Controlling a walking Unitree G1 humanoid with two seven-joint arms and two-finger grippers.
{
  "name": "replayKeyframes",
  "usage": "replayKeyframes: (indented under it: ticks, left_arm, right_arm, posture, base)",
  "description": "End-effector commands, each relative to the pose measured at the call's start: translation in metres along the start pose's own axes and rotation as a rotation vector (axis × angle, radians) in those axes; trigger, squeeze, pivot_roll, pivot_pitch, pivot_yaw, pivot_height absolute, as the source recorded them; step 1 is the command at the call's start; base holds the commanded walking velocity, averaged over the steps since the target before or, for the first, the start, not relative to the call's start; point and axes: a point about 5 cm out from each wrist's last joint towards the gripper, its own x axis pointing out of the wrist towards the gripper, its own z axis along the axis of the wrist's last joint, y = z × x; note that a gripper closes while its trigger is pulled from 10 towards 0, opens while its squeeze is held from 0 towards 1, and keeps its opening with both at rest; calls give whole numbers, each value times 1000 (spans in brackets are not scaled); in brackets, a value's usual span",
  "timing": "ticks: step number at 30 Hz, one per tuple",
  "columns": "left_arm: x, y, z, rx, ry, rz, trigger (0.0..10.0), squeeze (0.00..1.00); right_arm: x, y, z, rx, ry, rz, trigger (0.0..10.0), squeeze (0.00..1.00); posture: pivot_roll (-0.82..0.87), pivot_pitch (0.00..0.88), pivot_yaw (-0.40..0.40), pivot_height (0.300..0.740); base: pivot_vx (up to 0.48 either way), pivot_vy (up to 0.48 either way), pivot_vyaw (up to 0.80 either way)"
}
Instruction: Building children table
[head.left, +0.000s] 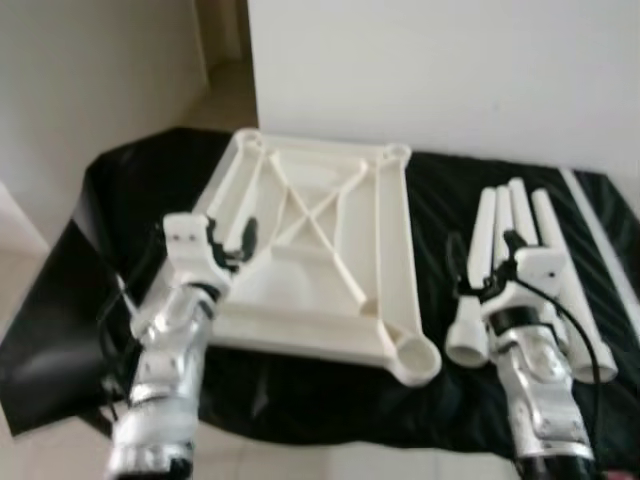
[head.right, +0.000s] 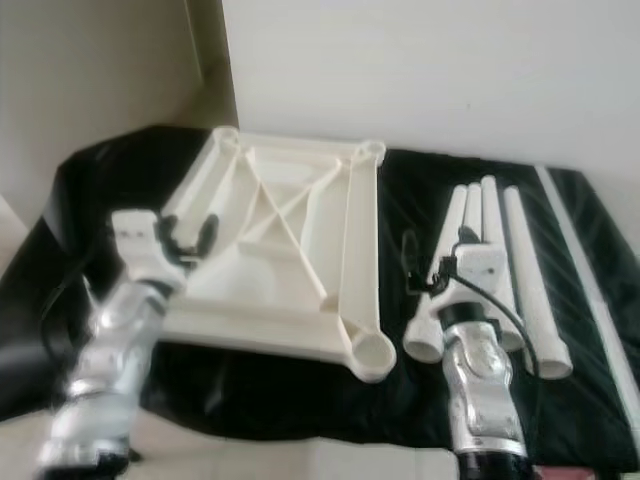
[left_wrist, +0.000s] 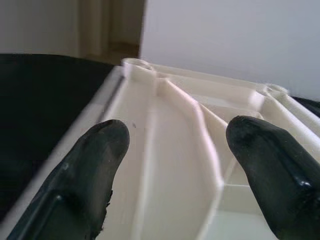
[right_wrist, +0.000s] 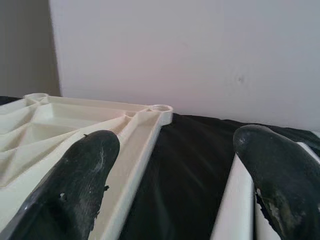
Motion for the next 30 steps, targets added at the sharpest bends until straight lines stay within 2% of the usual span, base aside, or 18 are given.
replayKeyframes:
  ticks: [1, 13, 30]
  left_arm:
    - [-2, 1, -2, 8, 13, 0, 10000, 0]
    - [-1, 3, -4, -22, 38, -6, 10000, 0]
    - [0, 1, -6, -24, 56, -23, 10000, 0]
  right_arm:
    - [-1, -1, 0, 7, 2, -7, 10000, 0]
    - [-1, 0, -2, 13, 4, -19, 10000, 0]
    - [-2, 0, -3, 13, 6, -28, 10000, 0]
  posture:
    - [-23, 5, -40, 740]
    - [-26, 10, -27, 740]
    - [-28, 7, -18, 740]
  base:
    - [0, 0, 0]
    - [0, 0, 0]
    - [0, 390, 0]
